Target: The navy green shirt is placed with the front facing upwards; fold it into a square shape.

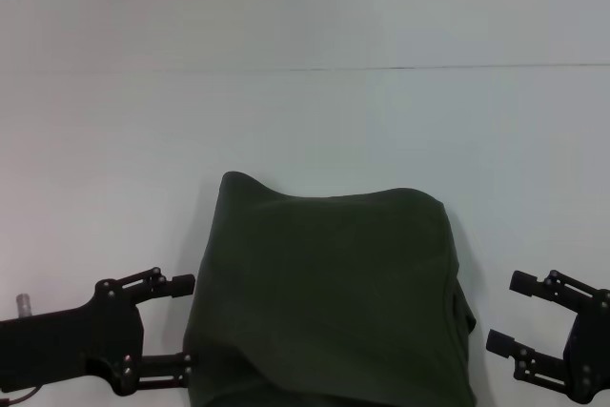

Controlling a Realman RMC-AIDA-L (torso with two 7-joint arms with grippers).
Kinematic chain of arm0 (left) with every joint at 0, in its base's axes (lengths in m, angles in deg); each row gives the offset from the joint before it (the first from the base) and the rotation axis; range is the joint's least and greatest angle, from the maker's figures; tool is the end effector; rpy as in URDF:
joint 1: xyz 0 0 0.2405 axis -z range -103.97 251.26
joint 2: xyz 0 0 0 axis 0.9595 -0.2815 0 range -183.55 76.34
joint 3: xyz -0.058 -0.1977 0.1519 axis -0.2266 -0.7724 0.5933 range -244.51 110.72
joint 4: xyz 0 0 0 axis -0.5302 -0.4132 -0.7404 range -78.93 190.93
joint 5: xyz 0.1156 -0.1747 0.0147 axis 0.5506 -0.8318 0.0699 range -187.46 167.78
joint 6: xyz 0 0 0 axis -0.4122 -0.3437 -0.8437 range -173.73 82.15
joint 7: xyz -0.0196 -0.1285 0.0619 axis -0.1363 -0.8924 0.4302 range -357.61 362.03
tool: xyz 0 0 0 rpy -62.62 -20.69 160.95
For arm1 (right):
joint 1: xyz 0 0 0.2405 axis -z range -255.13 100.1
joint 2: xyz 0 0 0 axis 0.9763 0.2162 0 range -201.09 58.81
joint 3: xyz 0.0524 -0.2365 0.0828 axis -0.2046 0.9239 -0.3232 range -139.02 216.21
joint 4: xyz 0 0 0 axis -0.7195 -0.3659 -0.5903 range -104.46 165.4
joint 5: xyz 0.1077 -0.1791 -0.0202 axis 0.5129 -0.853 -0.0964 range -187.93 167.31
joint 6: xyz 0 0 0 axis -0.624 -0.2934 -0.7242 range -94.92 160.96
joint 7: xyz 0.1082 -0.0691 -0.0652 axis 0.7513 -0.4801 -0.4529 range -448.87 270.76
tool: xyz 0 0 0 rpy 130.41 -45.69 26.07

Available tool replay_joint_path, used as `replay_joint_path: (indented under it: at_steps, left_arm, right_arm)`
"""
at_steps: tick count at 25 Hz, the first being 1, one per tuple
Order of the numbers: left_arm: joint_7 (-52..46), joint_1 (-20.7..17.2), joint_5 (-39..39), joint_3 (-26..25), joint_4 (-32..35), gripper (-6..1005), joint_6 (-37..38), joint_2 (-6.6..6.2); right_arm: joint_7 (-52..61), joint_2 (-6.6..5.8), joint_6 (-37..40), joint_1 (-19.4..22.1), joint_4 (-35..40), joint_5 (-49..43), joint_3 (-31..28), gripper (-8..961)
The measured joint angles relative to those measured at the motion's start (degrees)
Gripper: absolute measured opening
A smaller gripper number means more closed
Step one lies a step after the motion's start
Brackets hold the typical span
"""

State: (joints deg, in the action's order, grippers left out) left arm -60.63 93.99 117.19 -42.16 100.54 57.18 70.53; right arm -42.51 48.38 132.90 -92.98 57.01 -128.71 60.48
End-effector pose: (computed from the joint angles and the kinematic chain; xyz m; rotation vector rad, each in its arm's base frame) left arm -0.3044 0.2501 0.0022 -2.7338 -0.4673 -0.6994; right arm 0.3337 0.2212 -0.0045 -2.5126 0.4290 0.8482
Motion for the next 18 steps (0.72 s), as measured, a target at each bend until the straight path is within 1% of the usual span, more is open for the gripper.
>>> replay_joint_path:
  at_steps: [18]
  left_arm:
    - [0.47, 0.76, 0.05, -0.18, -2.54, 876, -0.64, -0.07]
  right_arm:
    - [-0.49, 0.02, -0.36, 0.05, -0.67, -0.12, -0.25, 808]
